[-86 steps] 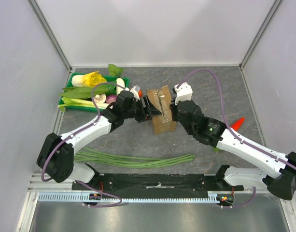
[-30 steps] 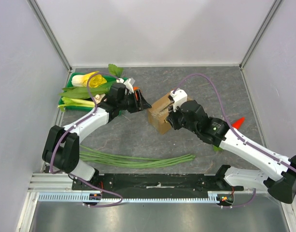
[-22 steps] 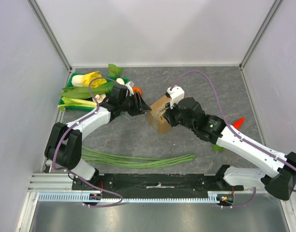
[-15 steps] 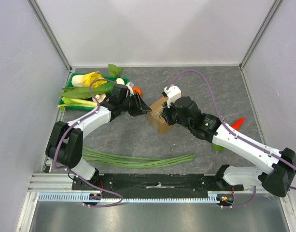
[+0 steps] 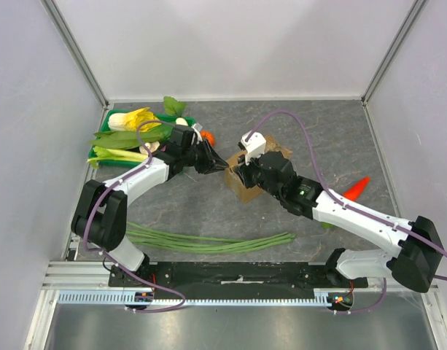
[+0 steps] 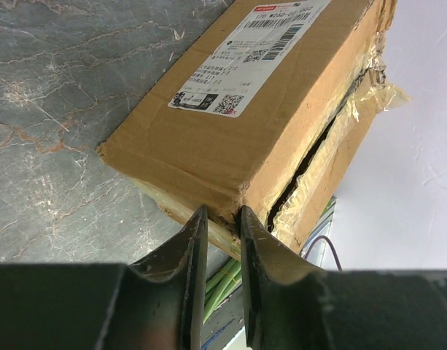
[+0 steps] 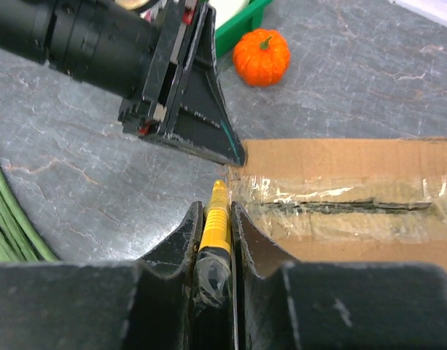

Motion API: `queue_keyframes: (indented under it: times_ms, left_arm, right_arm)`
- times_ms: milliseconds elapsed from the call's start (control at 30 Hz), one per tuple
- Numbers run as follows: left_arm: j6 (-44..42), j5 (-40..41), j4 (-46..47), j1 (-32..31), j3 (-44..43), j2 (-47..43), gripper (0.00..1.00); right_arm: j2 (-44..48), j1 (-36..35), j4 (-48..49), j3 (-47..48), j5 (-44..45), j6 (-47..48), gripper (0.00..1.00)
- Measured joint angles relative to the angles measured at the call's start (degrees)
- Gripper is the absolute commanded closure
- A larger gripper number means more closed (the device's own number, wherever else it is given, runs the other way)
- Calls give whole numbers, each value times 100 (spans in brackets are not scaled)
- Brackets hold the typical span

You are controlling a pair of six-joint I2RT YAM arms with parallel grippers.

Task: Unpack the express box

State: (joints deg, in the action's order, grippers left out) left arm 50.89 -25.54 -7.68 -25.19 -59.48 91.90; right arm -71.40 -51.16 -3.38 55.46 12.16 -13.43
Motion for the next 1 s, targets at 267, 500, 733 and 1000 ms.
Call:
queue_keyframes:
  times_ms: [267, 500, 733, 1000]
  left_arm:
    - [68, -11, -4, 0, -28, 33, 97]
    - [72, -11, -85, 2, -76, 42, 98]
    - [72, -11, -118, 2, -90, 44, 98]
    - [76, -11, -120, 2, -90, 44, 98]
  right_arm:
    - [-50, -125, 778, -673, 177, 162, 100]
    - [-46, -177, 1322, -822, 435, 256, 100]
    - [-103, -190, 1596, -822, 501, 304, 100]
    - [-352, -262, 1622, -833, 592, 323, 100]
